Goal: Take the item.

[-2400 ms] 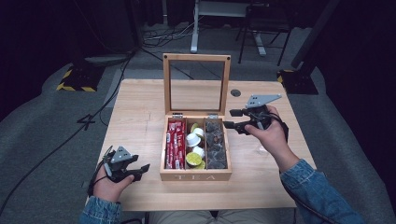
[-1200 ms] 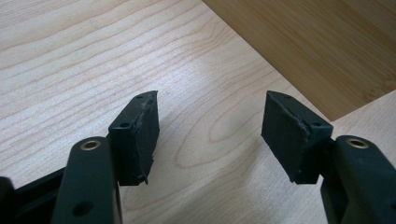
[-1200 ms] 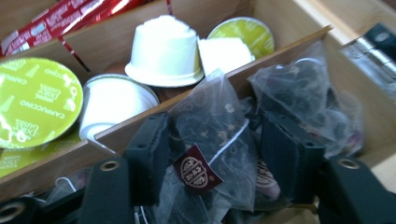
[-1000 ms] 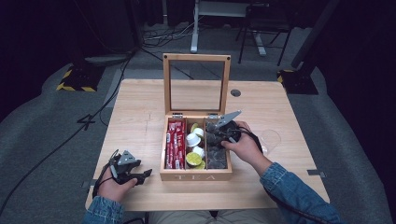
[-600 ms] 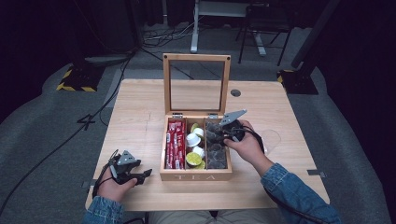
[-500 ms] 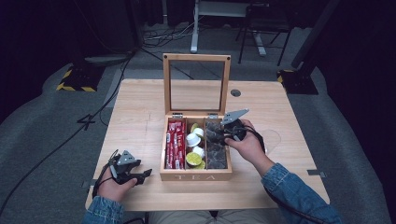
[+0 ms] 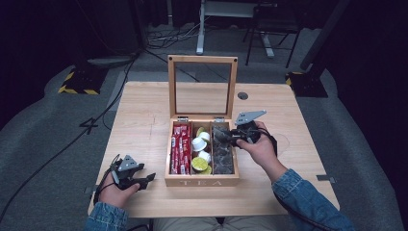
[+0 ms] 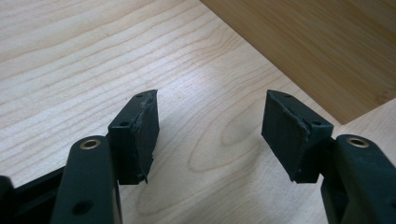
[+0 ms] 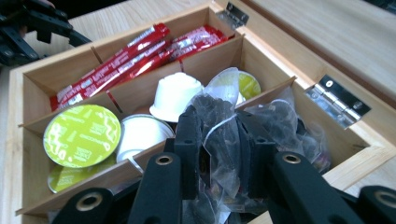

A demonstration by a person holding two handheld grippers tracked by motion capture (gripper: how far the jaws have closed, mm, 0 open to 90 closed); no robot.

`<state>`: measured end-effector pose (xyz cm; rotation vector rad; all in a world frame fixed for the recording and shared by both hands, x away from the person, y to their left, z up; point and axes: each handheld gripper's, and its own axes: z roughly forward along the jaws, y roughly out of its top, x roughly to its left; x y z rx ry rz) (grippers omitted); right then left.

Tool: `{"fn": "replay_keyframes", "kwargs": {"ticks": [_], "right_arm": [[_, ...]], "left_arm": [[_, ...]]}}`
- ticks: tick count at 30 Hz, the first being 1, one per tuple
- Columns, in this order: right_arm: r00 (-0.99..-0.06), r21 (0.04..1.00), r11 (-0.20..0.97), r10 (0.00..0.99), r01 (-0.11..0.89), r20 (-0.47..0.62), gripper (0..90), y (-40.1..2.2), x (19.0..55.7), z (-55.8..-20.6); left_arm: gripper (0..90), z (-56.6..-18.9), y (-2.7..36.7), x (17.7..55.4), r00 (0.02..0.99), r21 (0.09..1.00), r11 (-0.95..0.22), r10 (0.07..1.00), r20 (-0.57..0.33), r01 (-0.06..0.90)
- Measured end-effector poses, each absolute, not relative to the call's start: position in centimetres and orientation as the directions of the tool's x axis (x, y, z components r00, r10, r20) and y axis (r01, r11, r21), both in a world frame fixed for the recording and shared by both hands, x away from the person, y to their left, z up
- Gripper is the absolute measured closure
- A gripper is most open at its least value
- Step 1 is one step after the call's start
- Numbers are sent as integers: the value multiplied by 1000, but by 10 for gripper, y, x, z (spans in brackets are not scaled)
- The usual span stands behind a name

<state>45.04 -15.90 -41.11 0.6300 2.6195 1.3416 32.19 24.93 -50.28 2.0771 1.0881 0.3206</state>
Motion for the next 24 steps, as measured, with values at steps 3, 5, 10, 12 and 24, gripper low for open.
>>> {"fn": "replay_keyframes", "kwargs": {"ticks": [3,5,10,12,24], "right_arm": [[-905,809,504,419,303,78,739,-161,449,-409],[-905,820,488,418,299,81,745,-163,448,-405],[-904,837,458,418,299,94,747,-170,444,-398],[-901,843,446,422,299,97,747,-174,443,-395],[-886,868,409,459,281,70,748,-205,434,-374]], "left_arm": [[361,-503,249,322,607,720,-354,786,-116,596],[354,-503,249,322,611,718,-364,785,-107,594],[353,-503,251,323,610,721,-363,786,-105,591],[353,-503,251,324,606,722,-360,789,-104,592],[341,-503,252,326,597,719,-366,798,-85,591]]}}
